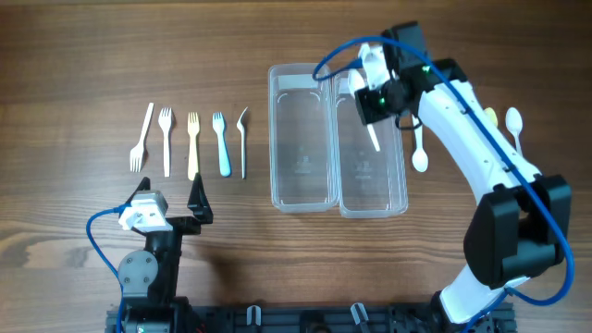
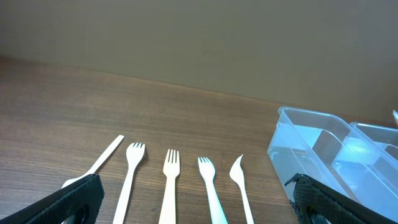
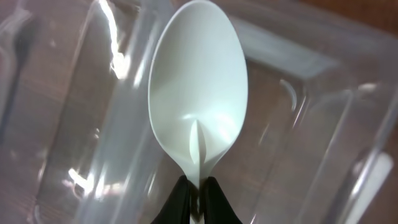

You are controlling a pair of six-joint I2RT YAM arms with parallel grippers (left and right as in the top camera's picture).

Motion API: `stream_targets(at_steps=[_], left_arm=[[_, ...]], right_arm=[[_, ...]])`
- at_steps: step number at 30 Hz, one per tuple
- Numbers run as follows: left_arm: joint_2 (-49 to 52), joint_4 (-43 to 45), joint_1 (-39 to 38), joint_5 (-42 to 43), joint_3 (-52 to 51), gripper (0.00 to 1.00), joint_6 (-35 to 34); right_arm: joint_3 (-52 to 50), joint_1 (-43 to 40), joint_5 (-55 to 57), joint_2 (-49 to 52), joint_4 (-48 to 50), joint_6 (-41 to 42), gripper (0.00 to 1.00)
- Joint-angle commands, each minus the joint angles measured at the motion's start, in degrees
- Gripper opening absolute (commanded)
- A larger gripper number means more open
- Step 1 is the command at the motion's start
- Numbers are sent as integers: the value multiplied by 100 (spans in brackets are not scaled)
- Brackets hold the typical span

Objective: Pack container
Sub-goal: 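Carry the white spoon into the right container and release it, then return the right gripper to the spoons and grasp the white spoon handle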

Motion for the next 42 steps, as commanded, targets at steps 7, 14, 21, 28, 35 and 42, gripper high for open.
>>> stream_targets(at_steps=[7, 14, 21, 28, 35, 42], left_arm=[[-42, 2, -26, 68, -44, 100, 131], [-42, 2, -26, 66, -44, 100, 131], [-42, 2, -26, 68, -44, 100, 131], [-42, 2, -26, 66, -44, 100, 131], [-42, 2, -26, 68, -44, 100, 131], [-42, 2, -26, 68, -44, 100, 131]], right_arm=[[-114, -2, -59, 46, 343, 140, 70], [1198, -153, 382, -201, -125, 212, 68], [1493, -820, 809, -527, -354, 334, 100], [1464, -1425, 715, -474, -555, 975, 94], [1158, -1517, 1176, -96, -828, 455, 67], [828, -1517, 1182, 664, -848, 448, 53]])
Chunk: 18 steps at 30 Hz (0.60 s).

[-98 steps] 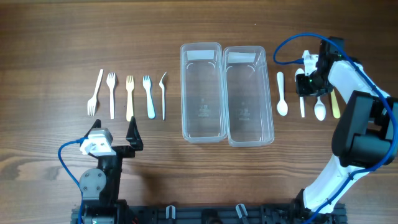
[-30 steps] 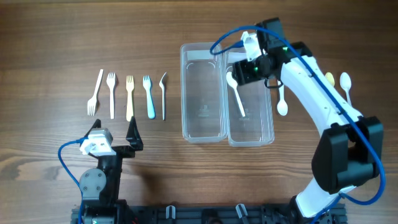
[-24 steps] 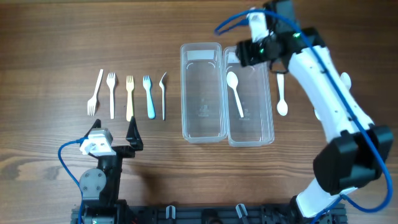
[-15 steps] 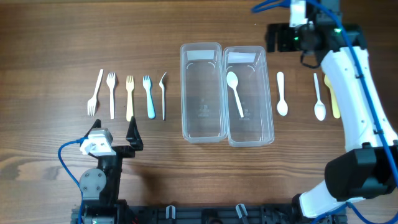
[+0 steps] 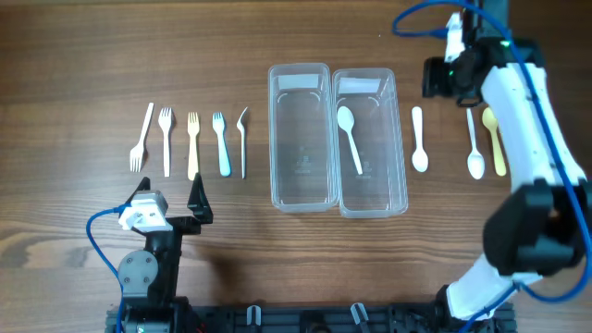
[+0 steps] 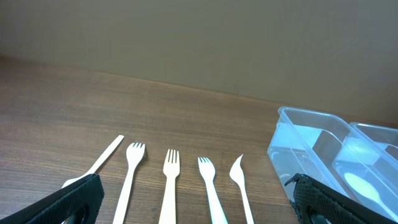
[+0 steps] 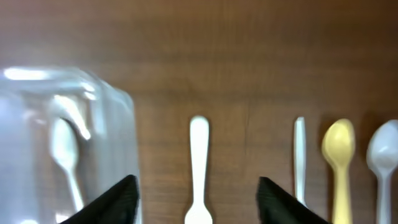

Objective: Pack container
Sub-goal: 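Return the right gripper to the spoons and grasp the white spoon handle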

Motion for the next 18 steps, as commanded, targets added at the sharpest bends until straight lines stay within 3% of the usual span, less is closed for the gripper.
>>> stream_targets(at_steps=[1, 5, 18], left_arm=[[-42, 4, -26, 68, -44, 100, 131], [-42, 4, -26, 68, -44, 100, 131], [-42, 4, -26, 68, -44, 100, 133]], right_arm=[[-166, 17, 166, 533, -31, -55, 52], [-186, 17, 166, 896, -81, -72, 47], [-199, 17, -33, 1322, -181, -120, 47]])
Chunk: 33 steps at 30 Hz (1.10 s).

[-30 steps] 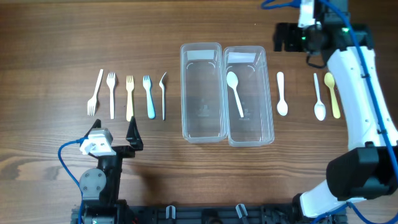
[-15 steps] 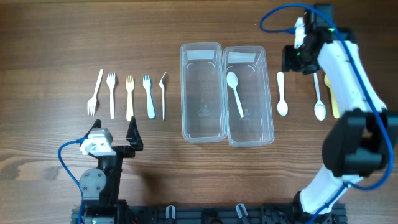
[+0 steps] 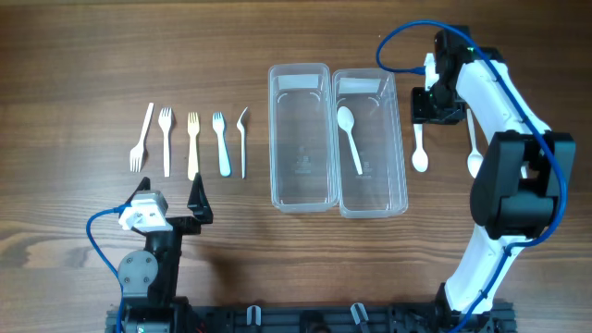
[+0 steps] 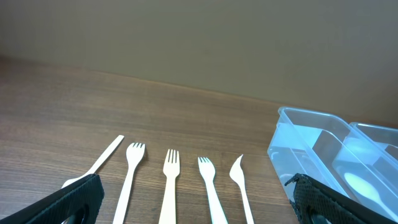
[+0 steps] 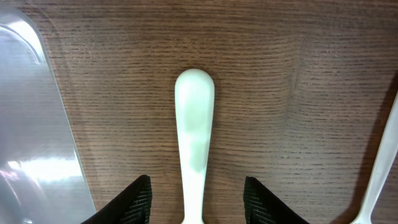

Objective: Pack container
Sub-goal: 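Return the right gripper to the spoons and grasp the white spoon handle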

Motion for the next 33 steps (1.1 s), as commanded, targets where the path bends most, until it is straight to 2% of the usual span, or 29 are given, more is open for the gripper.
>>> stream_targets(at_steps=[1, 9, 17, 26, 33], left_arm=[[-42, 2, -26, 68, -44, 100, 133], [-42, 2, -26, 68, -44, 100, 133], [-42, 2, -26, 68, -44, 100, 133], [-42, 2, -26, 68, -44, 100, 133], [-42, 2, -26, 68, -44, 100, 133]], right_arm=[[-52, 17, -55, 87, -20, -136, 47], [-415, -125, -564, 87, 170, -136, 46], [-420, -407, -892, 87, 282, 299, 46], [-437, -452, -951, 87, 326, 914, 38], [-660, -452, -968, 87, 448, 1086, 39]])
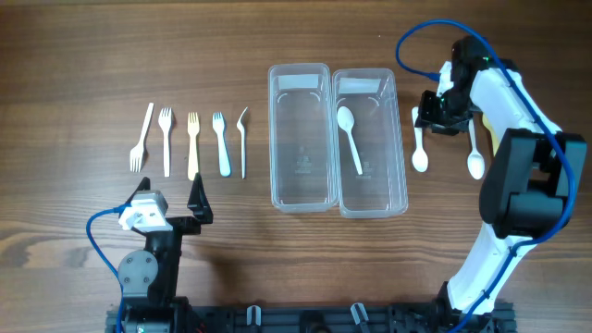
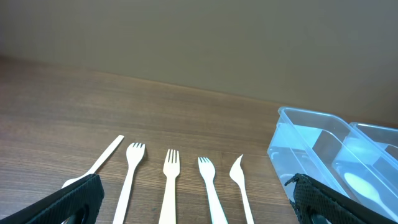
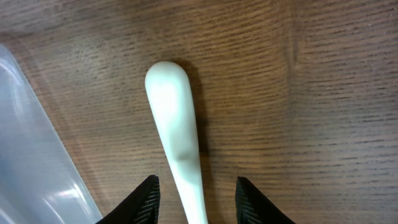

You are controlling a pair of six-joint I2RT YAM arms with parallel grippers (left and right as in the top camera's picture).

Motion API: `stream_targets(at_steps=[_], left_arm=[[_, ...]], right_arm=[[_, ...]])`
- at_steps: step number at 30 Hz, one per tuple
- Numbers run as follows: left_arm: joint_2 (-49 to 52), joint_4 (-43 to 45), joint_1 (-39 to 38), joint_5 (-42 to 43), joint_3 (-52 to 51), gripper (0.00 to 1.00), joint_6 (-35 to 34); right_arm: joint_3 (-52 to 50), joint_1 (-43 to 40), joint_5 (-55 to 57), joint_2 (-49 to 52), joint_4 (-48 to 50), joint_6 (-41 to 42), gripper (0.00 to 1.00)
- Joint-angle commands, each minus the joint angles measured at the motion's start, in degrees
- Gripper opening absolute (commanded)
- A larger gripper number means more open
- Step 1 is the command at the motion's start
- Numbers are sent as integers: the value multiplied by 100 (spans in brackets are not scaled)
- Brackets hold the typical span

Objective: Pack container
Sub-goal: 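Return the right gripper to the spoons and grasp the white spoon handle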

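Note:
Two clear containers stand side by side mid-table: the left one (image 1: 300, 139) holds nothing, the right one (image 1: 374, 176) holds one white spoon (image 1: 349, 134). Just right of them a white spoon (image 1: 419, 148) lies on the wood, its handle (image 3: 177, 137) running between the open fingers of my right gripper (image 1: 435, 118) (image 3: 194, 198), which straddles it low over the table without touching it. Another white spoon (image 1: 474, 157) lies further right. Several forks (image 1: 192, 141) lie in a row at the left. My left gripper (image 2: 193, 202) rests open near the front edge, nothing between its fingers.
The right arm's blue cable (image 1: 416, 42) loops over the table's far right. The right container's wall (image 3: 37, 143) lies close to the left of the right gripper. A plain wall (image 2: 199, 37) rises behind the table.
My right gripper has shifted slightly right and nearer the front along the spoon handle and sits lower over it, still open. The left arm has not moved.
My right gripper held a white spoon over the right container. Then that spoon lay inside the container and the gripper stood open at the far right above the loose spoons. It then came down over the leftmost loose spoon's handle, where it now straddles it.

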Motion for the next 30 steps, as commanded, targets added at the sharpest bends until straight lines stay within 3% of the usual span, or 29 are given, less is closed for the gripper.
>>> stream_targets(at_steps=[1, 11, 22, 30], left_arm=[[-42, 2, -26, 68, -44, 100, 133], [-42, 2, -26, 68, -44, 100, 133], [-42, 2, -26, 68, -44, 100, 131], [-42, 2, -26, 68, -44, 100, 131]], right_arm=[[-236, 2, -160, 85, 61, 284, 39], [-518, 2, -157, 85, 264, 756, 39], [-525, -140, 105, 85, 306, 1180, 31], [-525, -695, 236, 85, 289, 1178, 31]])
